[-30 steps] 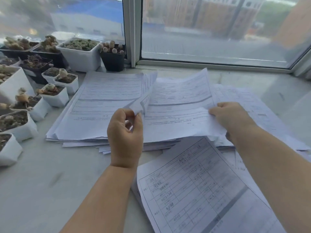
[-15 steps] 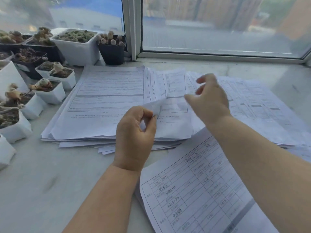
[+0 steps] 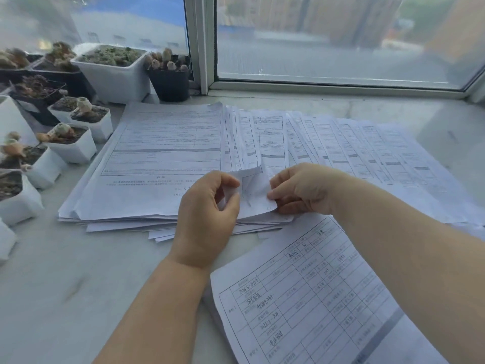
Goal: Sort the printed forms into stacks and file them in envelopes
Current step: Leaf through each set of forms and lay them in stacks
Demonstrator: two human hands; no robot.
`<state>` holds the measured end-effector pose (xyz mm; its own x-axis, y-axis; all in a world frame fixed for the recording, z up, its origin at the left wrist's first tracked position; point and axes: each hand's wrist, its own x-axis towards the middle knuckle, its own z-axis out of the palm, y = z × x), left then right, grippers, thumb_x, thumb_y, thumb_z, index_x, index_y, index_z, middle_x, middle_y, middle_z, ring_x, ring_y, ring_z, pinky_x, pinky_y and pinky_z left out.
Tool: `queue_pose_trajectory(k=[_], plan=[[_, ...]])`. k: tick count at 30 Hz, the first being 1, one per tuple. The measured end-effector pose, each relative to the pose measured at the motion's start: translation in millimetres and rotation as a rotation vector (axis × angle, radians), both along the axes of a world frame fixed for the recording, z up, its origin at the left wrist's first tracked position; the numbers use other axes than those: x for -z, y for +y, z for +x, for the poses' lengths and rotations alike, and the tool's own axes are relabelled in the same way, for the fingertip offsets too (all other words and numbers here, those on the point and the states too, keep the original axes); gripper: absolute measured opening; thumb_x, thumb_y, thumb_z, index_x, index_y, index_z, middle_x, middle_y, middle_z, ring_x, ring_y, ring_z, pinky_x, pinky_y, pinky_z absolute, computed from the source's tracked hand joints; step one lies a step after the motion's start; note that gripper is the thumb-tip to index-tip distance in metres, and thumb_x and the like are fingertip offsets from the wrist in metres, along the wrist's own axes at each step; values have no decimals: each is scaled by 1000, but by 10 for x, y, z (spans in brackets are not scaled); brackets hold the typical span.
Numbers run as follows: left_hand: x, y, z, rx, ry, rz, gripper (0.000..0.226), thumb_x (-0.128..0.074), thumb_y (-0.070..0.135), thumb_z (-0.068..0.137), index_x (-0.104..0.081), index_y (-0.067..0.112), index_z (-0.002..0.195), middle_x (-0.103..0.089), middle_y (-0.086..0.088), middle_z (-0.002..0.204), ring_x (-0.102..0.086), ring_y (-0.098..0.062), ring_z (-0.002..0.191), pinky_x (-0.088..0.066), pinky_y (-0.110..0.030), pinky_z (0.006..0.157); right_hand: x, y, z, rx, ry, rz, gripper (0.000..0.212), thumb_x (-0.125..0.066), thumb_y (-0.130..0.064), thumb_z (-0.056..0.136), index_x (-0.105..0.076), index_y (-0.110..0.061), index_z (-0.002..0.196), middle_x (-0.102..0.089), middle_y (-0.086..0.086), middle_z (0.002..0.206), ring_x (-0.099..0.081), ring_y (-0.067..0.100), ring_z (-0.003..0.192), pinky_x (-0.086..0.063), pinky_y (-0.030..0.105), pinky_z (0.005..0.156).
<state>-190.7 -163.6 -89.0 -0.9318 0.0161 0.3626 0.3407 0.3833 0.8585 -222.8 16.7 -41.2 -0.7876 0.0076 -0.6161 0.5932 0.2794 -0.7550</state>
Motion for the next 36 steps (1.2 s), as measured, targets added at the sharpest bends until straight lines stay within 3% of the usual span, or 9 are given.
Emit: queue_pose_trajectory(k=[3, 6, 8, 12, 17, 23, 29, 32, 36], plan=[[-2, -19, 1, 15, -25, 34, 38, -67, 7, 82, -49, 28, 108, -60, 1, 70, -56, -11, 62, -46, -20, 60, 47, -42, 5, -16, 124, 167, 26, -74, 4, 76, -56, -14, 77, -60, 4, 61, -58, 15, 48, -49, 23, 45], [-21, -10, 14, 35, -44, 21, 29, -68, 7, 83, -57, 31, 95, -62, 5, 72, -58, -8, 67, -46, -18, 64, 71, -80, 19, -129, 311, 445, 21, -77, -8, 71, -60, -20, 70, -58, -2, 61, -51, 14, 48, -40, 20, 42], [-25, 3, 21, 57, -32, 3, 26, -68, 6, 83, -62, 31, 83, -61, 7, 73, -56, -6, 68, -44, -18, 64, 50, -104, 20, -125, 254, 350, 11, -73, -14, 79, -69, -19, 69, -61, -3, 54, -46, 12, 39, -36, 18, 38], [-42, 9, 38, 138, 4, -55, 24, -74, 5, 77, -69, 29, 79, -61, 7, 84, -58, -5, 84, -41, -11, 75, -35, -92, -18, -70, -21, 67, 31, -63, -37, 91, -66, -10, 76, -71, 6, 65, -38, 9, 39, -32, 15, 37], [-22, -45, 28, 209, -29, -150, 11, -79, 13, 75, -73, 22, 78, -59, 11, 90, -56, 0, 90, -37, -6, 79, -11, -1, -18, -132, -58, 29, 10, -67, -9, 89, -61, -12, 81, -60, 0, 56, -46, 6, 38, -35, 14, 35], [-22, -39, 12, 138, 7, -197, 14, -70, 4, 77, -66, 17, 72, -60, 7, 75, -54, -3, 75, -36, -7, 67, 35, 44, -13, -127, -53, -51, 9, -65, -16, 91, -62, -10, 98, -67, 2, 66, -52, 6, 41, -35, 14, 34], [-27, -41, 22, 84, -9, -185, 12, -65, 9, 82, -62, 16, 73, -60, 8, 68, -52, -7, 67, -37, -9, 60, 29, 103, -15, -165, -66, -159, 22, -70, -28, 84, -67, -10, 97, -75, 5, 83, -54, 5, 45, -40, 14, 37], [-36, -43, 19, 47, -1, -149, 14, -63, 9, 85, -57, 17, 75, -56, 11, 63, -51, -4, 62, -37, -8, 58, 29, 108, -8, -161, -54, -129, 5, -71, -12, 85, -66, -14, 84, -68, 1, 64, -56, 5, 44, -40, 14, 37], [-63, -52, 17, -78, 92, -55, 9, -53, 14, 87, -48, 16, 81, -45, 15, 58, -47, 2, 55, -34, -5, 56, 52, 44, -6, -70, -37, -54, 12, -71, -10, 85, -60, -15, 83, -62, -1, 55, -53, 6, 39, -36, 14, 34]])
